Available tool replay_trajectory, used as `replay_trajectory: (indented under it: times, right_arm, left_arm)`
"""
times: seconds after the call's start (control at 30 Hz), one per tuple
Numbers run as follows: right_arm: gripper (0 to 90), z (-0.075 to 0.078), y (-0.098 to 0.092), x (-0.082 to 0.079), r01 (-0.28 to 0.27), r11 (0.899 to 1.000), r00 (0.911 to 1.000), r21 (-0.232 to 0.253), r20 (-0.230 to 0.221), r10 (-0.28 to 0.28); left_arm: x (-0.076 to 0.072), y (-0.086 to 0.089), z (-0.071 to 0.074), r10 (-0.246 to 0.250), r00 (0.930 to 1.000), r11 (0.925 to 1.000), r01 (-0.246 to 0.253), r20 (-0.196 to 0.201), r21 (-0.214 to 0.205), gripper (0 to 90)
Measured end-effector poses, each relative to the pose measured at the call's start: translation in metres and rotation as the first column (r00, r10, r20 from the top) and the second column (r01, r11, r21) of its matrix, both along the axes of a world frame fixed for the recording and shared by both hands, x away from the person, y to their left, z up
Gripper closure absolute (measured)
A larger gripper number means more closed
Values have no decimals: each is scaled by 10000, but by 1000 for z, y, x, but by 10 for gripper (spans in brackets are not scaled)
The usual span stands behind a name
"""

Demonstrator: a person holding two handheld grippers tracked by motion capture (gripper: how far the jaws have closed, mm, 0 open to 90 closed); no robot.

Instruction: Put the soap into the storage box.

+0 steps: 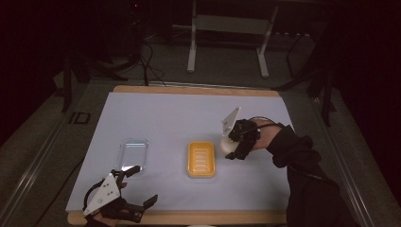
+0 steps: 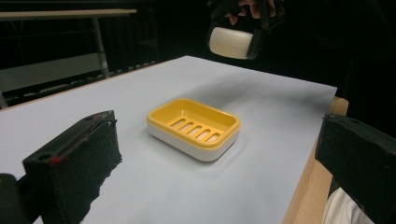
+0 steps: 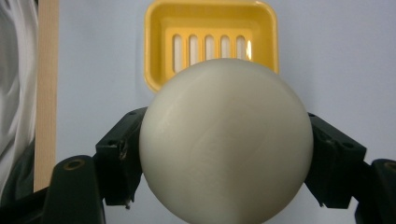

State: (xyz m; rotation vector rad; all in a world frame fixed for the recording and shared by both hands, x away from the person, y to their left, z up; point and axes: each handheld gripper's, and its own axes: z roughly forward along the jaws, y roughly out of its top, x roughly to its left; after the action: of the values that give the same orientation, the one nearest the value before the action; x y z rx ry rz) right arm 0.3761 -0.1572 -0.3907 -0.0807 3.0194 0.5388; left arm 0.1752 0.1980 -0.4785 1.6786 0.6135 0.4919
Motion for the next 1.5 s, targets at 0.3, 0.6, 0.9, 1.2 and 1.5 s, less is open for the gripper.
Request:
replay_trajectory:
  times: [0.3, 0.6, 0.9, 1.2, 1.5]
  right_arm:
    - [248, -5, 25, -3, -712, 9967, 9973, 384, 202, 704]
    - [248, -14, 39, -2, -947, 9933, 9954, 669, 176, 937]
    - [248, -34, 52, 3, -821, 9916, 9966, 1000, 87, 816]
    - [247, -67, 68, 6, -622, 9980, 9973, 146, -394, 627]
    - [246, -92, 79, 12, -12, 9997, 9980, -227, -636, -2]
  left_arm:
    - [0, 1, 0, -15, 10000, 10000, 15, 8, 5, 1]
    - [-1, 1, 0, -21, 10000, 10000, 21, 25, -27, 1]
    - [-1, 1, 1, -33, 10000, 10000, 33, 54, 15, 1]
    - [-2, 1, 1, -35, 10000, 10000, 35, 60, -44, 1]
    - [-2, 1, 1, -58, 10000, 10000, 59, 60, -47, 1]
